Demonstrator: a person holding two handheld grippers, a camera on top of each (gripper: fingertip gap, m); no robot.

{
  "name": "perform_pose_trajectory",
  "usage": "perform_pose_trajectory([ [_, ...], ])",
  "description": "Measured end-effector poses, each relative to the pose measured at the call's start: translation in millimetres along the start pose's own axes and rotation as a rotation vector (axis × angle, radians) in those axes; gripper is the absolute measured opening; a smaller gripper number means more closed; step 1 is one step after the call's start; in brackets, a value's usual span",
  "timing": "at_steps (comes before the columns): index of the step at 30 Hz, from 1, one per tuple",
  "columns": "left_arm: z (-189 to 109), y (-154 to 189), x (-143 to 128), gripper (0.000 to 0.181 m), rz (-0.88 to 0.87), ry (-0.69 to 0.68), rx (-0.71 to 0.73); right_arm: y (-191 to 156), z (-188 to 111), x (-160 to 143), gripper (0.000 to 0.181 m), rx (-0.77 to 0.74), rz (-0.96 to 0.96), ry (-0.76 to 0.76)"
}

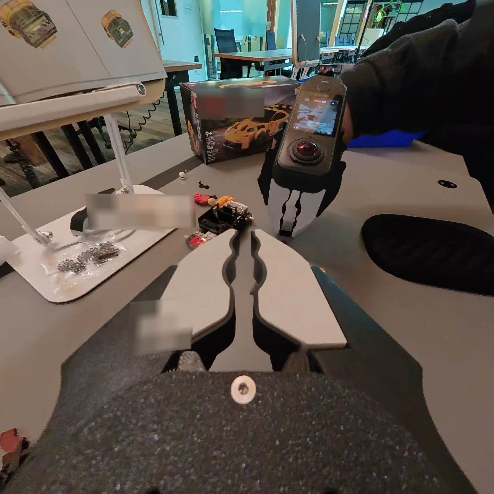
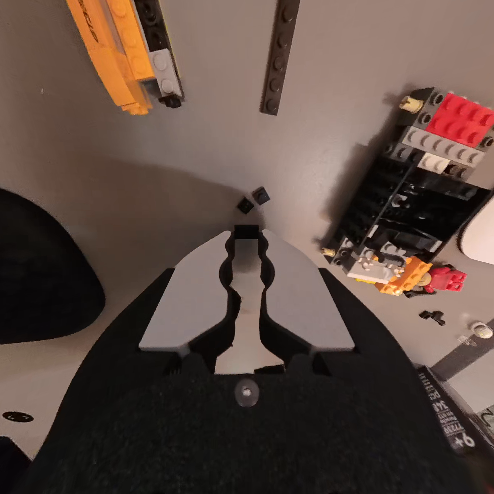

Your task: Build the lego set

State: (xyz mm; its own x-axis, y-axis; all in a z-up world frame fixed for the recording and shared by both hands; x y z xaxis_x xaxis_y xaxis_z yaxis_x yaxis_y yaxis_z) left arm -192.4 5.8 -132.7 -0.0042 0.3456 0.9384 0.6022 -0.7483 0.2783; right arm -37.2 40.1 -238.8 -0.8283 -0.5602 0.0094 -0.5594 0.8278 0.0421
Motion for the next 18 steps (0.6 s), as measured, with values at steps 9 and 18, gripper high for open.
perform_pose_trajectory([
  [9,3,0,-6,0.007,-0.015,-0.027,-0.008,3,0,-1,0.018,0.023,-0.016,-0.051],
  [18,0,-6,-1,0.000,-0.011,0.007,0.033,14,-37,13,0.022,-0.165,0.127,0.206],
])
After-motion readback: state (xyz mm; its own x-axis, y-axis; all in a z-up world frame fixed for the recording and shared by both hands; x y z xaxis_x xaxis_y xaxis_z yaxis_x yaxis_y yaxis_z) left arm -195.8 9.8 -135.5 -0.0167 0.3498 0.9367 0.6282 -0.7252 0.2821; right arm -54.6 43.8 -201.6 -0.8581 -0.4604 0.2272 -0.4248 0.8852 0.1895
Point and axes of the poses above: each gripper's, where its closed fingertips meet, z out along the fingers, x out of its top, y = z × x across the jaws, the point moved 2 cm from there along -z, back along the fingers, and after that the axes turned 15 degrees about -z, right-handed, at the moved point
